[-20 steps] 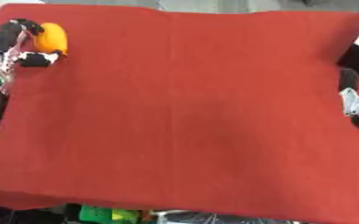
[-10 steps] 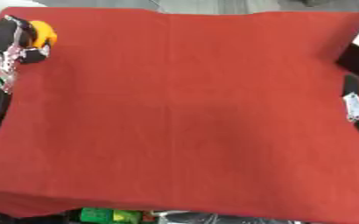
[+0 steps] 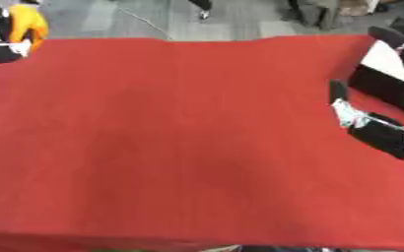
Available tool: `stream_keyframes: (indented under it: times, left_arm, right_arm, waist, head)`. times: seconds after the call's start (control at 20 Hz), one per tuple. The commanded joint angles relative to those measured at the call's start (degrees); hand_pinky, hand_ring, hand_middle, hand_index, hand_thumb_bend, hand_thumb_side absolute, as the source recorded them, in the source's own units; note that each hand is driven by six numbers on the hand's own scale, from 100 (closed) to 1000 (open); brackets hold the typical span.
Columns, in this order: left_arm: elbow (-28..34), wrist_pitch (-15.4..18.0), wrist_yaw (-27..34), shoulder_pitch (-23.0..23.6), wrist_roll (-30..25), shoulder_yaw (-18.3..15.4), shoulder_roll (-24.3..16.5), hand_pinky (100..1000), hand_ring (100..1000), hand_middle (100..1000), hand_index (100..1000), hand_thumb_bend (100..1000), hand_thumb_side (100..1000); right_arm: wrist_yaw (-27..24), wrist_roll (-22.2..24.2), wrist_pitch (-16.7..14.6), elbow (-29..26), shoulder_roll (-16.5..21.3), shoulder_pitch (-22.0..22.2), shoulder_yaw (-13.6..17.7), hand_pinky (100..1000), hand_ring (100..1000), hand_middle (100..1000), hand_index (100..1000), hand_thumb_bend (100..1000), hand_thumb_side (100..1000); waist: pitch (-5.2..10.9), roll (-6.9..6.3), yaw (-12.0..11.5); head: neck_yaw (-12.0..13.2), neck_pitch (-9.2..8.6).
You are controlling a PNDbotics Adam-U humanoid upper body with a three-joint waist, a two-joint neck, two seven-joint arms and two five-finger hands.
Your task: Pick up the objects with one hand, pass them to the other hand, and then place them into the box on the other side of the table.
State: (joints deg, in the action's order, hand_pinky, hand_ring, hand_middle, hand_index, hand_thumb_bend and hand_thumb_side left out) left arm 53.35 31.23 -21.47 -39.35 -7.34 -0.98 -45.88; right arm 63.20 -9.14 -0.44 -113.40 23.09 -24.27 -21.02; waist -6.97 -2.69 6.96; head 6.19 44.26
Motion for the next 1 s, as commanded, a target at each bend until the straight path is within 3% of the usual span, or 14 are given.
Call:
stream_keyframes:
  times: [0.05,0.25,0.5,0.7,1.0]
  left_arm:
    - [9.4,1.4,10.2,0.1,-10.6,4.7,-1.2,640,374,282,429,100,100]
    - [17.4,-0.8,19.8,-0.4,-21.7,10.0,0.5,638,370,279,426,100,104]
    - [22.4,-4.4,26.4,-3.2,-31.6,16.8,3.5,636,369,279,426,100,127]
    - [24.4,-7.5,30.6,-5.1,-36.9,20.2,6.4,639,368,279,425,100,183]
    - [25.8,-11.9,33.7,-6.6,-40.7,22.0,10.1,643,371,283,427,100,229]
  right_arm:
    - [-1.8,2.9,-2.8,-1.2,1.5,-2.7,-1.9,745,786,748,860,260,553]
    - [-3.6,6.2,-5.2,-1.2,1.0,-5.6,-3.8,759,790,757,868,312,511]
    - [-4.6,10.9,-8.3,-1.2,0.1,-10.0,-6.2,781,796,771,876,338,494]
    - [-4.8,14.2,-9.7,-1.2,-1.0,-11.9,-7.5,791,801,784,878,351,489]
    - [-3.8,17.2,-9.1,-1.2,-2.4,-11.9,-8.2,790,805,791,880,379,473]
  waist:
    - [1.77,-0.06,-0.3]
    - [2.2,-0.07,-0.6]
    - [2.36,-0.69,-1.3]
    - [2.47,-1.26,-1.8]
    - [2.77,-1.74,-2.3]
  head:
    - [-3.3,-0.15]
    - [-6.2,-0.15]
    - [-8.2,-0.15]
    - [-9.1,-0.15]
    - [-10.3,-0.15]
